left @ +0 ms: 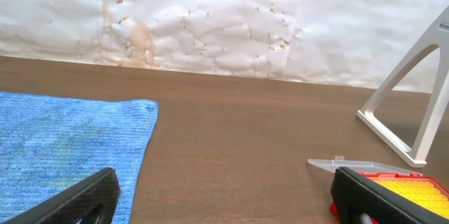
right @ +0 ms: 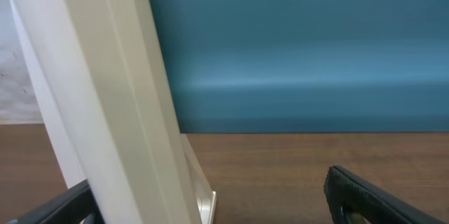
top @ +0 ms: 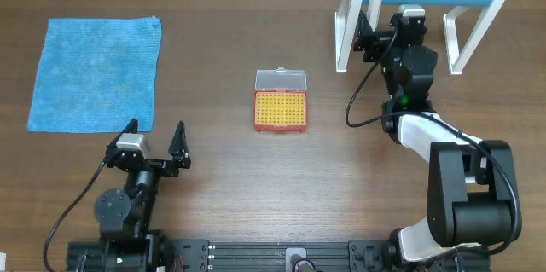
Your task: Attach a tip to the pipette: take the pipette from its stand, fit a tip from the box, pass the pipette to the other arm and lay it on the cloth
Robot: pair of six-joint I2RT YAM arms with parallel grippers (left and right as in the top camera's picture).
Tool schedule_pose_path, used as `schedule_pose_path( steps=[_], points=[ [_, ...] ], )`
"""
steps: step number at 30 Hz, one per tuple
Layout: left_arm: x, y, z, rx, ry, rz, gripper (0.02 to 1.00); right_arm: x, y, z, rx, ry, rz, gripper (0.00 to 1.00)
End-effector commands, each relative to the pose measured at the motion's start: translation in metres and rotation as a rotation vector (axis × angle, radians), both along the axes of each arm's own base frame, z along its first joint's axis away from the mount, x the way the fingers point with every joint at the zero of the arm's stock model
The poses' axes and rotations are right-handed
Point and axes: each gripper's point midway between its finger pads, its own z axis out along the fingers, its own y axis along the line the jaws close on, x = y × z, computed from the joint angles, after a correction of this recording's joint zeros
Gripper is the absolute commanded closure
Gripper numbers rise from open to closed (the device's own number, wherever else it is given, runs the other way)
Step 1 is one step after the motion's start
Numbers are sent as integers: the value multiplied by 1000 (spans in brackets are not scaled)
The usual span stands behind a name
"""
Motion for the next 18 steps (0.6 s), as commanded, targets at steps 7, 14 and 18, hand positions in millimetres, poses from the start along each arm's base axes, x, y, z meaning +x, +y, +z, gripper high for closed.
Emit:
schedule_pose_path(
  steps=[7,14,18],
  points=[
    [0,-4,-2,-11,4,-18,45,8,0,-1,-1,-2,-12,71],
    [0,-4,-2,-11,4,-18,42,15,0,1,-1,-9,-13,75],
    [0,-4,-2,-10,4,-18,45,16,0,0,-1,-6,-13,86]
  ],
)
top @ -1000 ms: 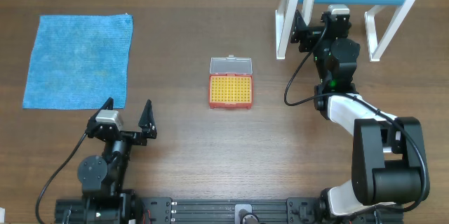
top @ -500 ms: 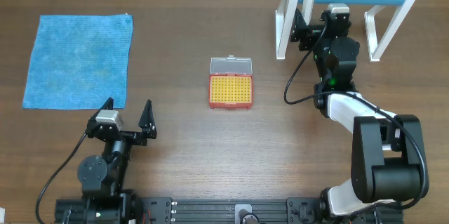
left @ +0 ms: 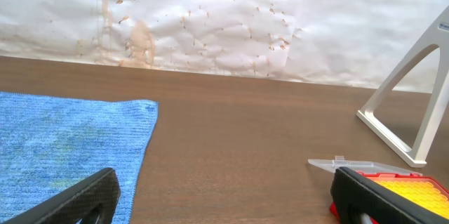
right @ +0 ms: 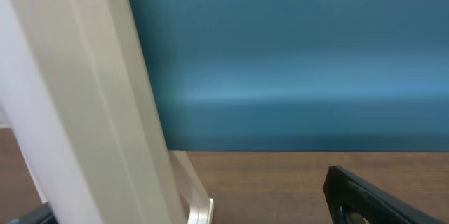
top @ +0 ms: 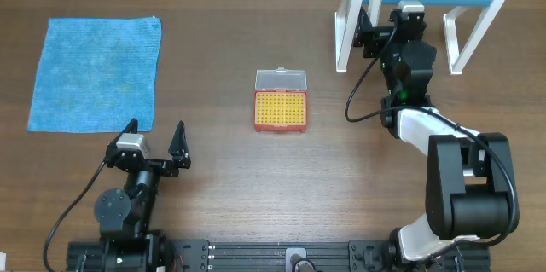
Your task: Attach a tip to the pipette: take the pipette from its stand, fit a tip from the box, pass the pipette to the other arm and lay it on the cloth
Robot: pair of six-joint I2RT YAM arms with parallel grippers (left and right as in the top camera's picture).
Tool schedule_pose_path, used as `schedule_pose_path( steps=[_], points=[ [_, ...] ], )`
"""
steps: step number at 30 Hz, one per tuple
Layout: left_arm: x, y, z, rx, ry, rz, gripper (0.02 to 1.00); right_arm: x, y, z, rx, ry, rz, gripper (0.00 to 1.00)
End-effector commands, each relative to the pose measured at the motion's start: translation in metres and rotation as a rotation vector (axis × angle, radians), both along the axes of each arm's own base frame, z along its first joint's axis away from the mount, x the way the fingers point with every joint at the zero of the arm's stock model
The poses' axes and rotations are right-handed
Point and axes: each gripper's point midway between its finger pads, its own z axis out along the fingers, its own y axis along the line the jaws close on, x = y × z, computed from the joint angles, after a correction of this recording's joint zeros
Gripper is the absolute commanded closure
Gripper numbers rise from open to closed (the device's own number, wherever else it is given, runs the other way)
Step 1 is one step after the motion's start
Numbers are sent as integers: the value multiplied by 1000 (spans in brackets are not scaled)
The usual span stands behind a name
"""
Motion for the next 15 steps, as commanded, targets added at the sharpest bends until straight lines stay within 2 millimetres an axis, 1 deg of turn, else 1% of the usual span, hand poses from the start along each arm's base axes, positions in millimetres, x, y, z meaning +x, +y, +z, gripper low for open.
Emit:
schedule_pose_path(
  steps=[1,2,3,4,5,8,9,11,13,15],
  points=[
    [0,-4,-2,-10,4,-18,45,6,0,1,0,-6,-7,117],
    [0,-4,-2,-10,4,-19,45,6,1,1,0,-5,-7,209],
    [0,-4,-2,-10,4,-19,45,6,1,1,0,-5,-7,395],
    [0,-4,-2,-10,4,-19,45,5,1,1,1,-5,-2,709],
    [0,-4,-1,-10,3,-19,42,5,3,1,1,-6,5,906],
    [0,-4,-2,-10,4,-19,45,4,11,1,6,-6,56,919],
    [0,-4,-2,-10,4,-19,42,3,17,2,21,-4,87,919],
    [0,-4,-2,-10,4,-19,45,2,21,3,69,2,106,919],
    [0,-4,-2,-10,4,-19,42,1,21,8,95,-4,105,919],
    [0,-4,-2,-10,4,-18,45,-1,21,18,94,-26,106,919]
  ],
)
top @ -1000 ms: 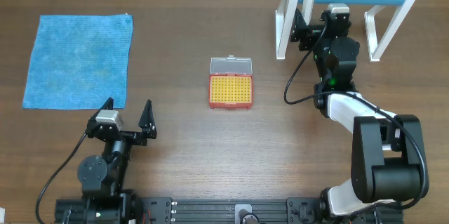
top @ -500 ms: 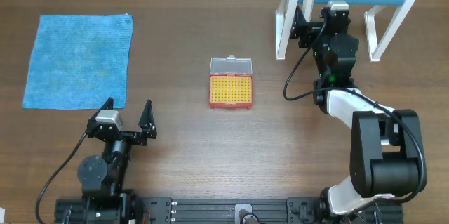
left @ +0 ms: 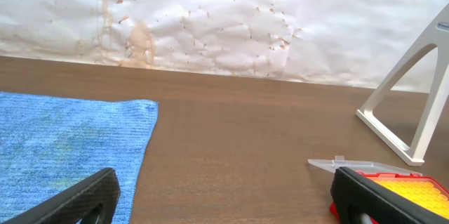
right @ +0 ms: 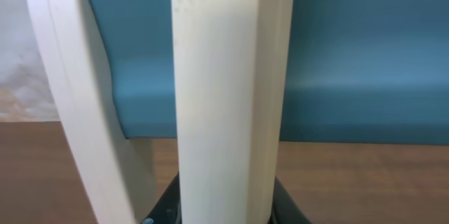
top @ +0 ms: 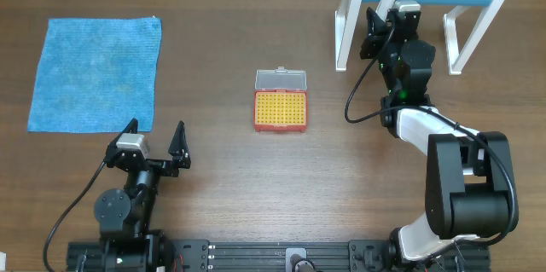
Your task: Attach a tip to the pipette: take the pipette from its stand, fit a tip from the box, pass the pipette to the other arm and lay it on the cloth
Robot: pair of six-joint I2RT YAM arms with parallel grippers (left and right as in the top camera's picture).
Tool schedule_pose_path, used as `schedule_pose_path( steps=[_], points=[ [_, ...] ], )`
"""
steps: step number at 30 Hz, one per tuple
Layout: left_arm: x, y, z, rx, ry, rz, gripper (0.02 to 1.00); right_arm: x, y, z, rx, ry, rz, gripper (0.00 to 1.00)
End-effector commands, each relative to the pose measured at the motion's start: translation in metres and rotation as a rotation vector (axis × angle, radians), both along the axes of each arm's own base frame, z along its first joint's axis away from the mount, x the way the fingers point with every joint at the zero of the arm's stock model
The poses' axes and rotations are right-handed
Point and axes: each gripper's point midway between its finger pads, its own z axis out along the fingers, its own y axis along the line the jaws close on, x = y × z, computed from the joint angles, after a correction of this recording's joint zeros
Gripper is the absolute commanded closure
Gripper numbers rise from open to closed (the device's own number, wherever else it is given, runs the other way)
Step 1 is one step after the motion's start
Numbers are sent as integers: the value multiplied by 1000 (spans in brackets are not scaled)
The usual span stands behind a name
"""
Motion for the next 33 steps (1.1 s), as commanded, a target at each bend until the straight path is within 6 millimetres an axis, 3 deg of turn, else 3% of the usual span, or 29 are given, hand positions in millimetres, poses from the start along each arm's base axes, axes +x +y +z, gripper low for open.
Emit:
schedule_pose_path(
  steps=[1,8,15,17,21,25,30,33],
  points=[
    [0,-4,-2,-10,4,-19,45,-1,8,27,51,-51,35,919],
    [0,-4,-1,-10,3,-19,42,-13,7,63,51,-127,34,923],
    [0,-4,-2,-10,4,-18,45,-20,13,48,52,-82,47,919],
    [0,-4,-2,-10,4,-18,42,-32,35,50,53,-87,94,915],
    [0,-4,-2,-10,4,-18,45,-76,95,70,69,-165,243,919],
    [0,-4,-2,-10,4,-19,45,-113,138,76,86,-257,366,919],
    [0,-4,-2,-10,4,-19,45,-154,168,76,-50,-461,449,917],
    [0,-4,-2,-10,4,-19,45,-165,186,61,-118,-456,519,917]
  ],
)
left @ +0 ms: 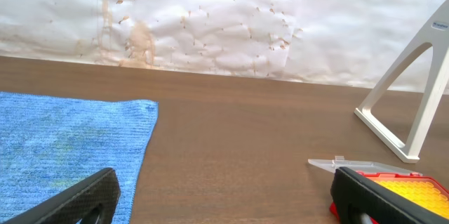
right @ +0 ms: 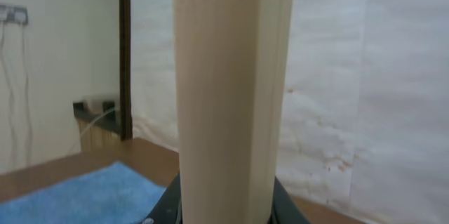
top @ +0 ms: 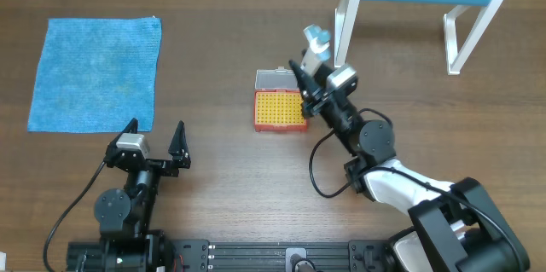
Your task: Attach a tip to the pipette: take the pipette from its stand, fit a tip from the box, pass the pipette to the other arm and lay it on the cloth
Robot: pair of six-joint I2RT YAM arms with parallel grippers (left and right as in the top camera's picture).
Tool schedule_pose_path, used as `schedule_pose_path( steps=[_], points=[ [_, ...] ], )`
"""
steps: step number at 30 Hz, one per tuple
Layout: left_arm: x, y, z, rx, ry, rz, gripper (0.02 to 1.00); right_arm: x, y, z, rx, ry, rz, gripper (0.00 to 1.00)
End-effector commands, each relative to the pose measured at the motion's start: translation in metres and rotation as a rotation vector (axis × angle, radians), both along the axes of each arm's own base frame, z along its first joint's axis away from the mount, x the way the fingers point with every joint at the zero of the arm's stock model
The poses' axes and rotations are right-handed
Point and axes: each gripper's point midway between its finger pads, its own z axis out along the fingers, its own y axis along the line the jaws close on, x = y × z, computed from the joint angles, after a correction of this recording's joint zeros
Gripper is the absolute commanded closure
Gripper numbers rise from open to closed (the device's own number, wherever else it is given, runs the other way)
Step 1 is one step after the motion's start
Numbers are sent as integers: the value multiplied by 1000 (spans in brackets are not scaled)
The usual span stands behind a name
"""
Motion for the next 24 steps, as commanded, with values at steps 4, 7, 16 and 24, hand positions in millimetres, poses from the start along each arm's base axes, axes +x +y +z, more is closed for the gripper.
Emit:
schedule_pose_path(
  steps=[4,7,16,24],
  points=[
    [0,-4,-2,-10,4,-19,45,-18,34,-32,-135,-15,71,917],
    [0,-4,-2,-10,4,-18,42,-8,32,-46,-141,25,26,919],
    [0,-4,-2,-10,4,-18,42,17,48,-76,-157,98,35,919],
    [0,-4,-2,-10,4,-19,45,18,49,-77,-22,213,59,919]
  ],
)
